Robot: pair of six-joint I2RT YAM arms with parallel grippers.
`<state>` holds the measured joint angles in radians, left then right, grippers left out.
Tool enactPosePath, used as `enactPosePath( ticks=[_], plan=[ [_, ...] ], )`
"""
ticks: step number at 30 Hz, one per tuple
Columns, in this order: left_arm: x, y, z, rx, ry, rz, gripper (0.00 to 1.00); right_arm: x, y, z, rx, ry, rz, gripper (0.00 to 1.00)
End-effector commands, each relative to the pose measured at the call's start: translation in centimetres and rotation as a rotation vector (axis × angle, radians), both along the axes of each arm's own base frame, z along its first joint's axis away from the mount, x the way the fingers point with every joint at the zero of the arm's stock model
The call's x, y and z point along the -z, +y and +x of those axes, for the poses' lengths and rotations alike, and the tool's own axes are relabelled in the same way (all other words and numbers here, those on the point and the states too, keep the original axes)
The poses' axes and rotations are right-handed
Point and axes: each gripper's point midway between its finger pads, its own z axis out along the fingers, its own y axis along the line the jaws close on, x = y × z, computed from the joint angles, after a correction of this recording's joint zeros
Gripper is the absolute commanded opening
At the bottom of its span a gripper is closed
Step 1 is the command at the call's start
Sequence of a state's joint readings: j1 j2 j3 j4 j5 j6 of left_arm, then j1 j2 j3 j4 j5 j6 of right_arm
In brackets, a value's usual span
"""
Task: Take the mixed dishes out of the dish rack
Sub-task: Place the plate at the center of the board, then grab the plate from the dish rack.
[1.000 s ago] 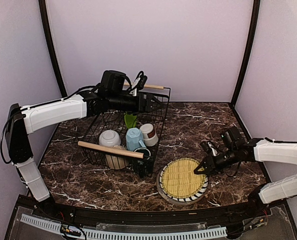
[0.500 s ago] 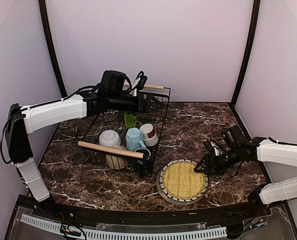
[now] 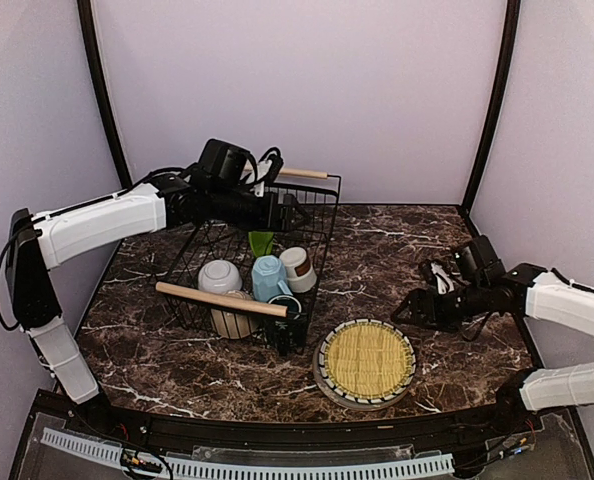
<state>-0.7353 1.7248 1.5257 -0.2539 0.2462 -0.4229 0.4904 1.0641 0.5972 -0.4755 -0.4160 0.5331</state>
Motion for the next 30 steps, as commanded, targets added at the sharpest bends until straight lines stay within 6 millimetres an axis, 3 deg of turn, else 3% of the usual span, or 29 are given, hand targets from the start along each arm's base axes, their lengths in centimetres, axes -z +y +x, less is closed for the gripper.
enactPosePath(
  ticks=[1, 2, 3, 4, 5, 6, 7, 8, 11, 12, 13, 14, 17, 20, 24, 28, 30],
  plan=[
    [-1.7, 5.4, 1.9, -0.138, -0.073, 0.170, 0.91, -3.6, -0.5, 3.4, 0.080, -0.154, -0.035, 0.97],
    [-1.6, 6.4, 2.9, -0.173, -0.074, 0.193, 0.91, -4.2, -0.5, 3.9, 0.089, -0.176, -0.034, 0.98],
    [-0.3, 7.1, 3.1, -0.181, -0.044, 0.241, 0.92, -4.8, -0.5, 4.2, 0.093, -0.198, -0.031, 0.99],
    [-0.6, 8.0, 4.0, -0.211, -0.048, 0.259, 0.92, -5.4, -0.4, 4.6, 0.095, -0.218, -0.028, 0.99],
    [0.7, 8.9, 4.6, -0.233, -0.035, 0.321, 0.92, -5.9, -0.4, 4.8, 0.094, -0.238, -0.025, 0.99],
    [0.4, 9.5, 5.3, -0.254, -0.041, 0.338, 0.92, -6.3, -0.4, 5.0, 0.095, -0.255, -0.024, 0.99],
    [1.8, 10.3, 5.9, -0.273, -0.023, 0.396, 0.92, -6.8, -0.5, 5.2, 0.103, -0.272, -0.026, 0.99],
    [1.4, 10.9, 6.6, -0.294, -0.029, 0.408, 0.92, -7.1, -0.9, 5.4, 0.128, -0.286, -0.033, 0.99],
    [3.3, 12.1, 8.1, -0.333, -0.011, 0.493, 0.92, -7.9, -3.1, 6.3, 0.300, -0.302, -0.066, 0.99],
    [2.9, 12.2, 8.7, -0.344, -0.023, 0.497, 0.92, -8.3, -3.6, 6.3, 0.334, -0.313, -0.059, 0.99],
    [3.8, 12.3, 9.2, -0.349, -0.020, 0.531, 0.91, -8.5, -3.8, 6.2, 0.347, -0.331, -0.049, 0.99],
    [3.4, 12.3, 9.7, -0.358, -0.032, 0.534, 0.91, -9.0, -4.1, 6.1, 0.361, -0.356, -0.034, 0.99],
    [5.0, 12.1, 11.1, -0.364, -0.026, 0.577, 0.91, -10.4, -4.8, 5.5, 0.394, -0.435, 0.021, 0.99],
    [5.3, 11.8, 12.5, -0.378, -0.036, 0.594, 0.90, -11.8, -5.2, 4.7, 0.385, -0.524, 0.066, 0.99],
    [7.6, 11.5, 14.0, -0.395, -0.031, 0.637, 0.87, -13.2, -4.6, 3.4, 0.312, -0.605, 0.137, 0.99],
    [9.5, 11.2, 14.9, -0.396, -0.019, 0.660, 0.78, -12.7, -4.4, 3.2, 0.299, -0.592, 0.141, 0.99],
    [10.4, 11.0, 15.2, -0.392, -0.011, 0.674, 0.69, -12.3, -4.2, 3.3, 0.291, -0.573, 0.138, 0.99]
  ],
)
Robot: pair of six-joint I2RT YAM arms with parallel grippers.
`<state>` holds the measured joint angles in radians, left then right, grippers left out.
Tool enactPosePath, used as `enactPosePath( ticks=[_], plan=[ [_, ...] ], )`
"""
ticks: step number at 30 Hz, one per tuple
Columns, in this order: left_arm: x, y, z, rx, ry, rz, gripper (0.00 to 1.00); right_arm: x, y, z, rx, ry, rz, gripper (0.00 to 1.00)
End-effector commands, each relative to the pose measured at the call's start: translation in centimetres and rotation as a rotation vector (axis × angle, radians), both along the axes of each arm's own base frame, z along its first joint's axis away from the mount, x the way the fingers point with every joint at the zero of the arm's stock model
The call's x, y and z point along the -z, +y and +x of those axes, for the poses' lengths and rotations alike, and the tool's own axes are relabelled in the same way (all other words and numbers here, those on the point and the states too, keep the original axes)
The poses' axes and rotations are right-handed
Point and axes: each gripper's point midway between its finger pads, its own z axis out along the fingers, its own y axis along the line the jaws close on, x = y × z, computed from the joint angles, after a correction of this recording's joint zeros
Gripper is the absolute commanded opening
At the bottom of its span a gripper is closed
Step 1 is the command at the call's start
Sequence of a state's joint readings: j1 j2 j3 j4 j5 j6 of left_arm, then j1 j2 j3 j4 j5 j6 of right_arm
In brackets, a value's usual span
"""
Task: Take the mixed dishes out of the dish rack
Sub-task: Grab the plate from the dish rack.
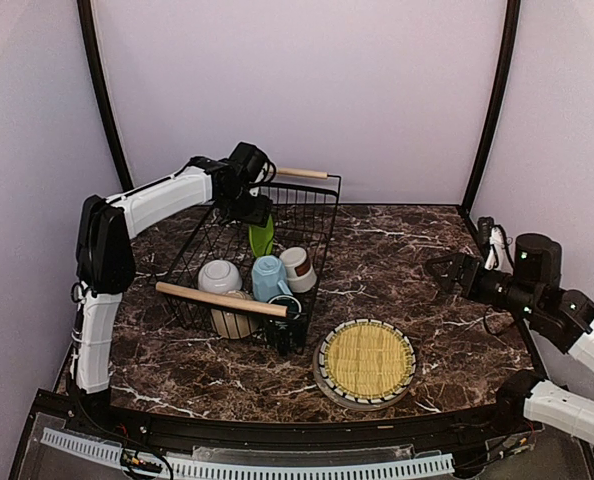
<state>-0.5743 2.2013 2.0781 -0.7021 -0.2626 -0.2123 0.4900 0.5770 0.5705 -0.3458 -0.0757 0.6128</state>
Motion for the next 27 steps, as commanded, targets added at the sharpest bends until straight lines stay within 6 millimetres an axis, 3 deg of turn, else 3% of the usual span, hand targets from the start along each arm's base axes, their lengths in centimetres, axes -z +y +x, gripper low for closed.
enactPosePath(
  ticks=[1, 9, 18, 27],
  plan=[
    [0.9, 0.4, 0.6, -0.007, 0.010, 0.052, 0.62, 0.4, 0.7, 0.3, -0.034, 0.003, 0.003, 0.99],
    [2.8, 1.1, 1.1, -0.037, 0.030, 0.124, 0.30, 1.9, 2.2, 0.7, -0.088, 0.074, 0.006, 0.99],
    [2.6, 0.5, 0.6, -0.045, 0.016, 0.181, 0.16, 3.2, 2.6, 0.9, -0.094, 0.128, 0.005, 0.99],
    [1.7, -0.2, 0.0, -0.047, 0.000, 0.195, 0.02, 3.0, 2.5, 0.8, -0.092, 0.126, 0.018, 0.99]
  ],
)
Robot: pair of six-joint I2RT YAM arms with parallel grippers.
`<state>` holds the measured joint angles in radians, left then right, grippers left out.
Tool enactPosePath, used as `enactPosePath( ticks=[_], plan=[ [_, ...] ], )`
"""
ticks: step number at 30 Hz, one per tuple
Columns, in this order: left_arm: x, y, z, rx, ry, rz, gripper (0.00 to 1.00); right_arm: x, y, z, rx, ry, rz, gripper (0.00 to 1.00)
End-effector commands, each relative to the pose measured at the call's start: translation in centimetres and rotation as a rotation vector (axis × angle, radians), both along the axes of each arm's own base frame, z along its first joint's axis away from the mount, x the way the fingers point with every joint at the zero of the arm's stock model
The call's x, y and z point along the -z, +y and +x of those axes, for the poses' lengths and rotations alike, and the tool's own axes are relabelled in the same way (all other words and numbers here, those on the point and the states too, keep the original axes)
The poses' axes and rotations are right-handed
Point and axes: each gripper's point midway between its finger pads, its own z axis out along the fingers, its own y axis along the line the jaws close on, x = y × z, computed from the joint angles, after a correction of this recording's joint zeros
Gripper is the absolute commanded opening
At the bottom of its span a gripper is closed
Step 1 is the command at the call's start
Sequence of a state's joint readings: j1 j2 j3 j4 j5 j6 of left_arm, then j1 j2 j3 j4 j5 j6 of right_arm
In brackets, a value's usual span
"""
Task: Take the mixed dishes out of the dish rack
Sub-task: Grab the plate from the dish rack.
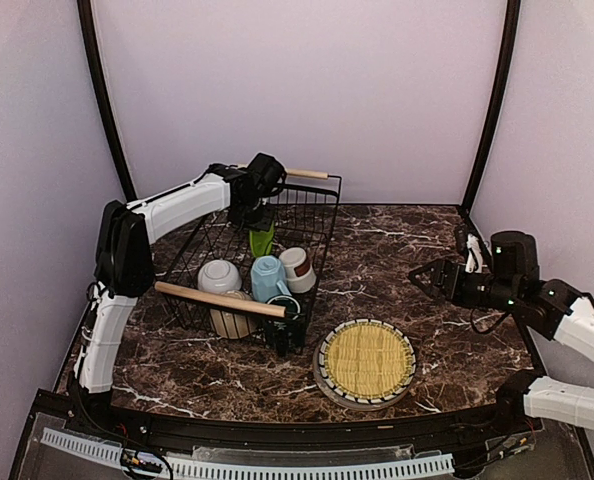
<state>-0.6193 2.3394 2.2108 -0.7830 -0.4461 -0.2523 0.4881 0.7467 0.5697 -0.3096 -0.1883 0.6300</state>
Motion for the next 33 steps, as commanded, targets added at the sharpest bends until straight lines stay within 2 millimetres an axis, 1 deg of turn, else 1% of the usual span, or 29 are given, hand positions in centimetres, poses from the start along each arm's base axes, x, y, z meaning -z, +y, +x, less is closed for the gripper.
enactPosePath(
  ticks=[1, 5, 9, 11, 12, 16, 18, 21, 22, 23, 24, 25, 26, 27, 28, 29, 30, 31, 32, 33],
  plan=[
    [-1.2, 0.0, -0.9, 0.040, 0.017, 0.054, 0.02, -0.5, 0.1, 0.1, 0.001, -0.024, 0.026, 0.99],
    [-2.7, -0.5, -1.0, 0.043, -0.010, 0.062, 0.01, -0.5, -0.1, 0.1, 0.007, -0.023, 0.028, 0.99],
    [-4.9, -0.9, -1.2, 0.042, -0.050, 0.066, 0.01, -0.4, -0.1, 0.0, 0.008, -0.019, 0.030, 0.99],
    [-6.5, -1.0, -1.2, 0.036, -0.085, 0.069, 0.01, -0.4, -0.1, 0.0, 0.008, -0.020, 0.030, 0.99],
    [-6.9, -1.2, -1.4, 0.036, -0.092, 0.073, 0.01, -0.4, -0.1, -0.1, 0.007, -0.018, 0.030, 0.99],
    [-9.7, -1.3, -1.7, 0.030, -0.151, 0.054, 0.01, 0.0, -0.2, -0.1, 0.011, -0.011, 0.026, 0.99],
    [-11.7, -1.1, -2.1, 0.026, -0.184, 0.032, 0.01, 0.1, -0.2, -0.1, 0.012, -0.008, 0.024, 0.99],
    [-13.9, -0.7, -2.5, 0.020, -0.218, 0.012, 0.01, 0.2, -0.2, 0.0, 0.012, -0.004, 0.020, 0.99],
    [-15.0, -0.5, -2.9, 0.019, -0.232, -0.004, 0.01, 0.3, -0.2, 0.1, 0.013, -0.001, 0.019, 0.99],
    [-15.3, -0.4, -3.1, 0.020, -0.234, -0.011, 0.01, 0.4, -0.1, 0.1, 0.012, 0.001, 0.018, 0.99],
    [-16.4, -0.4, -3.5, 0.027, -0.245, -0.041, 0.01, 0.5, -0.1, 0.2, 0.011, 0.005, 0.016, 0.99],
    [-16.5, -0.4, -3.7, 0.034, -0.240, -0.051, 0.01, 0.5, 0.0, 0.2, 0.008, 0.006, 0.016, 0.99],
    [-17.6, -0.6, -4.2, 0.049, -0.251, -0.094, 0.01, 0.6, 0.1, 0.3, 0.006, 0.009, 0.016, 0.99],
    [-17.1, -0.8, -4.4, 0.059, -0.234, -0.102, 0.01, 0.7, 0.2, 0.4, 0.003, 0.013, 0.016, 0.99],
    [-18.4, -1.1, -5.0, 0.078, -0.249, -0.158, 0.01, 0.8, 0.2, 0.4, 0.001, 0.016, 0.015, 0.99],
    [-18.0, -1.4, -5.1, 0.089, -0.243, -0.176, 0.01, 0.9, 0.3, 0.5, -0.002, 0.021, 0.015, 0.99],
    [-17.8, -1.6, -5.9, 0.112, -0.222, -0.207, 0.01, 0.9, 0.5, 0.6, -0.007, 0.023, 0.015, 0.99],
    [-18.5, -2.0, -5.9, 0.123, -0.248, -0.246, 0.01, 1.0, 0.5, 0.6, -0.008, 0.026, 0.015, 0.99],
    [-18.4, -2.0, -6.8, 0.143, -0.233, -0.280, 0.01, 1.1, 0.6, 0.7, -0.011, 0.032, 0.013, 0.99],
    [-20.3, -2.0, -7.2, 0.155, -0.277, -0.332, 0.01, 1.2, 0.7, 0.7, -0.015, 0.036, 0.011, 0.99]
  ],
)
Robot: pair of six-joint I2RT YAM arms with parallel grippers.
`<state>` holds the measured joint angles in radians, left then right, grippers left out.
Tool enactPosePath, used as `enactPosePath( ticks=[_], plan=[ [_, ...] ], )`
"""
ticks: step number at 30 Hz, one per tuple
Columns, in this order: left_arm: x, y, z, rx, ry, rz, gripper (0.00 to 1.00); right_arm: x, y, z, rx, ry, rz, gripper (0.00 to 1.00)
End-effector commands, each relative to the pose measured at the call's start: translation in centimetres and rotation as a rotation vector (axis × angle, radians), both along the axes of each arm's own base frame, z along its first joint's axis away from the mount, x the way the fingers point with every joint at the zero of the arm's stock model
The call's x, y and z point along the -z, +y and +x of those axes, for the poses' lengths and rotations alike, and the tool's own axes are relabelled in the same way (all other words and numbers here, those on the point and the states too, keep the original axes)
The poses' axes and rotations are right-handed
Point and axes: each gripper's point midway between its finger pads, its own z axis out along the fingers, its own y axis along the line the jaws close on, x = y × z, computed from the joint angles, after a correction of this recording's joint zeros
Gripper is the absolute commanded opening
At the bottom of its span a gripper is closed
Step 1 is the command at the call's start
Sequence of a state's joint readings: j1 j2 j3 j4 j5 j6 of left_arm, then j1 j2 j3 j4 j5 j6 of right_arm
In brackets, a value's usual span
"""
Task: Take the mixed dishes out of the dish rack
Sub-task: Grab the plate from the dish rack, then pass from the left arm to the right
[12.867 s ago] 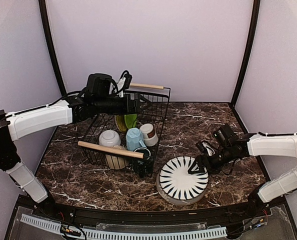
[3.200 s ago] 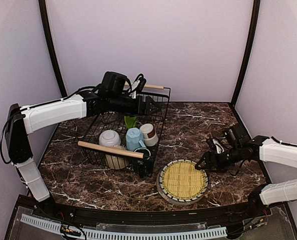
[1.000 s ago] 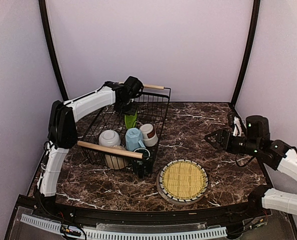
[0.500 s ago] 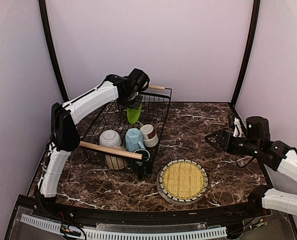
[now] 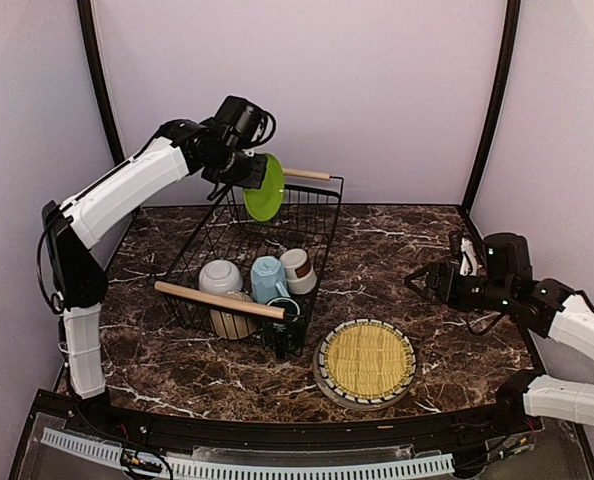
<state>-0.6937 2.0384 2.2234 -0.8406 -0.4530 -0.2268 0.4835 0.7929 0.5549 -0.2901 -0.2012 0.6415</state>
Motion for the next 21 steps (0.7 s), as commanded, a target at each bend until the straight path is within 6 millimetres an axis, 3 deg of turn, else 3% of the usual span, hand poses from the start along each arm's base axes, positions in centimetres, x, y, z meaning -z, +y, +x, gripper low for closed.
enactPosePath(
  ticks=[1, 2, 3, 4, 5, 6, 7, 8, 9, 10, 15, 21],
  plan=[
    [-3.2, -1.4, -2.6, 0.114, -0.039, -0.217, 0.01, -0.2, 0.5, 0.5, -0.016, -0.006, 0.016, 0.99],
    [-5.5, -1.5, -3.0, 0.136, -0.094, -0.283, 0.01, -0.1, 0.6, 0.6, -0.017, -0.004, 0.015, 0.99],
    [-4.0, -2.0, -3.6, 0.168, -0.053, -0.314, 0.01, -0.1, 0.6, 0.6, -0.018, -0.002, 0.017, 0.99],
    [-6.4, -2.6, -4.3, 0.221, -0.097, -0.414, 0.01, -0.1, 0.7, 0.7, -0.022, -0.001, 0.018, 0.99],
    [-4.8, -2.7, -4.7, 0.239, -0.066, -0.434, 0.01, 0.0, 0.8, 0.7, -0.025, 0.002, 0.020, 0.99],
    [-7.3, -3.5, -5.6, 0.309, -0.110, -0.537, 0.01, -0.2, 0.9, 0.8, -0.029, -0.002, 0.025, 0.99],
    [-5.7, -3.8, -6.1, 0.333, -0.075, -0.558, 0.01, -0.1, 1.1, 0.8, -0.037, 0.000, 0.030, 0.99],
    [-7.6, -4.7, -7.0, 0.401, -0.104, -0.641, 0.01, -0.1, 1.3, 0.7, -0.047, 0.002, 0.036, 0.99],
    [-6.4, -5.0, -7.4, 0.421, -0.079, -0.658, 0.01, -0.3, 1.5, 0.7, -0.062, -0.002, 0.044, 0.99],
    [-7.2, -5.8, -8.2, 0.476, -0.077, -0.715, 0.01, -0.4, 1.9, 0.6, -0.082, -0.003, 0.054, 0.99],
    [-6.0, -8.7, -9.9, 0.613, 0.035, -0.843, 0.01, -1.6, 3.9, -0.4, -0.216, -0.041, 0.135, 0.99],
    [-2.4, -13.0, -11.9, 0.710, 0.207, -0.926, 0.01, -3.3, 5.3, -1.6, -0.314, -0.082, 0.226, 0.99]
  ],
)
